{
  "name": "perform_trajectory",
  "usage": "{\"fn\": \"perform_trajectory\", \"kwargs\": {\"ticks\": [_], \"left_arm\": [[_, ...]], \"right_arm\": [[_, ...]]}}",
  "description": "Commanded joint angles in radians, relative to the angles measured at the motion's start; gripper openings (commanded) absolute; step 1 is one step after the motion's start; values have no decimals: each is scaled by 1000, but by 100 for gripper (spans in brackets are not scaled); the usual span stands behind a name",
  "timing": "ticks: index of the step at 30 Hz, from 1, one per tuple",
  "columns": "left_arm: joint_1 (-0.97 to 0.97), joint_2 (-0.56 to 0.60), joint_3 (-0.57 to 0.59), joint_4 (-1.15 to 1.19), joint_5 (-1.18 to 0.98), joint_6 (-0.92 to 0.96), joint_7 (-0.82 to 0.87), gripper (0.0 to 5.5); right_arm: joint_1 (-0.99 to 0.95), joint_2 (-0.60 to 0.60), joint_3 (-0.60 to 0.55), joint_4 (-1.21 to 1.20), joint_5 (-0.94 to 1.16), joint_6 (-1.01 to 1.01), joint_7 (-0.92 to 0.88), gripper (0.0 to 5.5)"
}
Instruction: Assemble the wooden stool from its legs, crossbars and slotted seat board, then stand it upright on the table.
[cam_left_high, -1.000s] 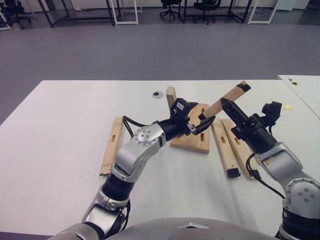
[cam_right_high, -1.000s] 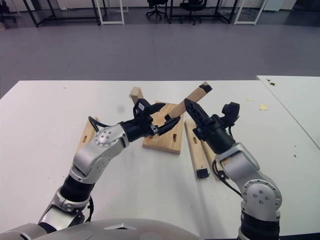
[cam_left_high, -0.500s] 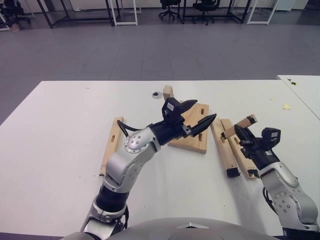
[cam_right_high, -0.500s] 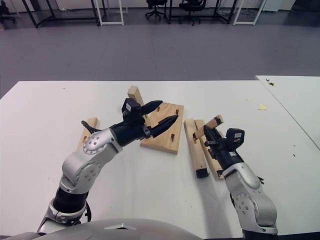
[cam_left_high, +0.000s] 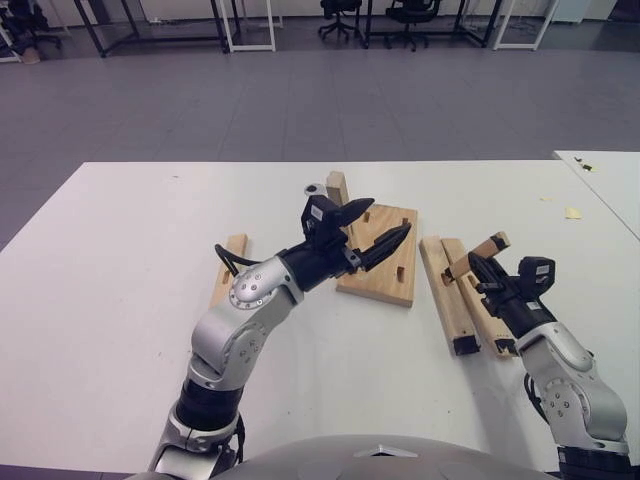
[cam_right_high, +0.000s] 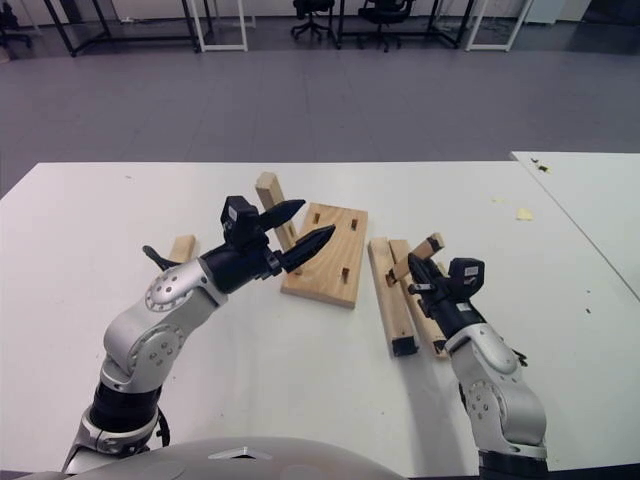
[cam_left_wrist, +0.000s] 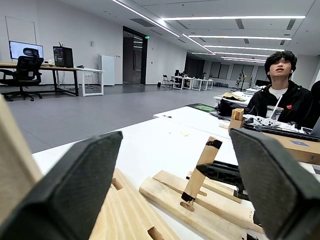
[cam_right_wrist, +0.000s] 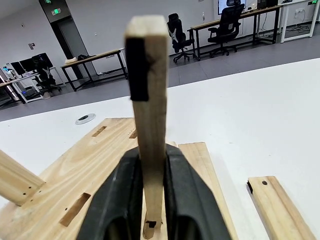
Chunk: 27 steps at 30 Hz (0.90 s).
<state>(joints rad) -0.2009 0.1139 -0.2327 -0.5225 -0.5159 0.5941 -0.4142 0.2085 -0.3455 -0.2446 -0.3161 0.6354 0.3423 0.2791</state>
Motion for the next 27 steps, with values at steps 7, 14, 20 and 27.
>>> {"fn": "perform_trajectory", "kwargs": {"ticks": [7,14,20,27], "left_arm": [[21,7,-3,5,8,-11,8,393],[19,7,-5,6,10,-12,9,393],[20,3,-10,8,16,-13,10,393],[18,6,-16,11,26,-16,9,393]], "right_arm": [[-3,8,-1,-19,-4,46,39,41],[0,1,-4,4,-44,41,52,41],[6,-1,11,13,-87,52,54,41],[8,-19,63,21,-196,63,30,41]]}}
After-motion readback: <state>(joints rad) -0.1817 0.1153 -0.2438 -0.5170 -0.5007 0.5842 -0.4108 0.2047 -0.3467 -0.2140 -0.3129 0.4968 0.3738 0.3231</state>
